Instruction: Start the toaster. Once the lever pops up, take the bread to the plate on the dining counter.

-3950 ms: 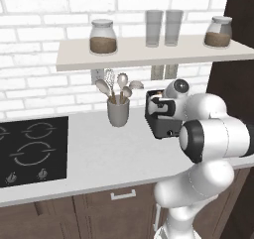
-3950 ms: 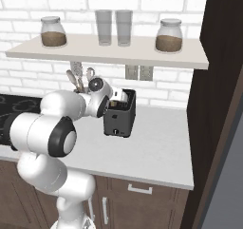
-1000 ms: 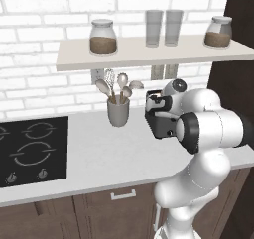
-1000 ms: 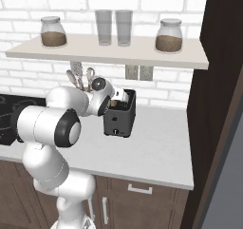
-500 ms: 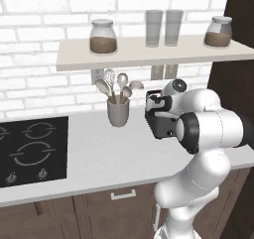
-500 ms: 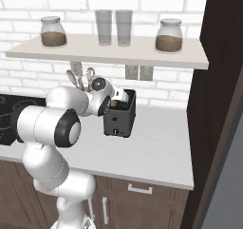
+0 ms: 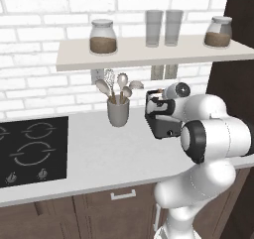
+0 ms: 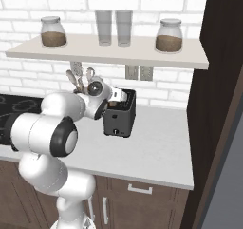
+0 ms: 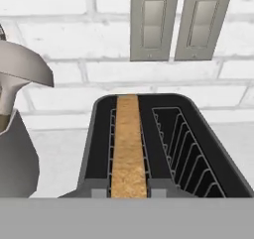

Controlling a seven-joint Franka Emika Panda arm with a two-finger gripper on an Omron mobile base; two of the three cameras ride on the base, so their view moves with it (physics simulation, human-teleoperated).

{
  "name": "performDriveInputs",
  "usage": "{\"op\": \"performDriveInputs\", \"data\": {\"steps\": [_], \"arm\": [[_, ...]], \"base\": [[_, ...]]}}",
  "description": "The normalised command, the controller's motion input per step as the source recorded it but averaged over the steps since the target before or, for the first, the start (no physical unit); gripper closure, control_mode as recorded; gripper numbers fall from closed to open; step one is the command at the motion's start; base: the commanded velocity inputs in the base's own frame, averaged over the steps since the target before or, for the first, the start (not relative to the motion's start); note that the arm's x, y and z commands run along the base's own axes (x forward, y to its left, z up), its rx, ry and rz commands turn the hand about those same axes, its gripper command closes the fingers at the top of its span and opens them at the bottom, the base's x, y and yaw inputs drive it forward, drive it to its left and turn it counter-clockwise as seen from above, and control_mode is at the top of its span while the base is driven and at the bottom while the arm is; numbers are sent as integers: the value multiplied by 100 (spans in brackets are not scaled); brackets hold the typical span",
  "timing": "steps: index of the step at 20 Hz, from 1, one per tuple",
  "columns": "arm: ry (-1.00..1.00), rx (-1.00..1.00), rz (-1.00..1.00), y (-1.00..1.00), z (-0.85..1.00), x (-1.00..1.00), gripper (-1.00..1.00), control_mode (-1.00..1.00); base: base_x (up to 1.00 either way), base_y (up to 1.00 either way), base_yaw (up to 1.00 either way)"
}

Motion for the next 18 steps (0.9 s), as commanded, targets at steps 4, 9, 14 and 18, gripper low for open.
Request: {"op": "performDriveInputs", "data": {"steps": [4,9,14,18], "arm": [[-6,0,0,0,45,-4,100,-100],[0,0,0,0,70,0,100,-100],[0,3,0,0,49,-20,100,-100],[0,2,0,0,16,-67,100,-100]], "base": [[0,0,0],[0,0,0],[0,0,0],[0,0,0]]}}
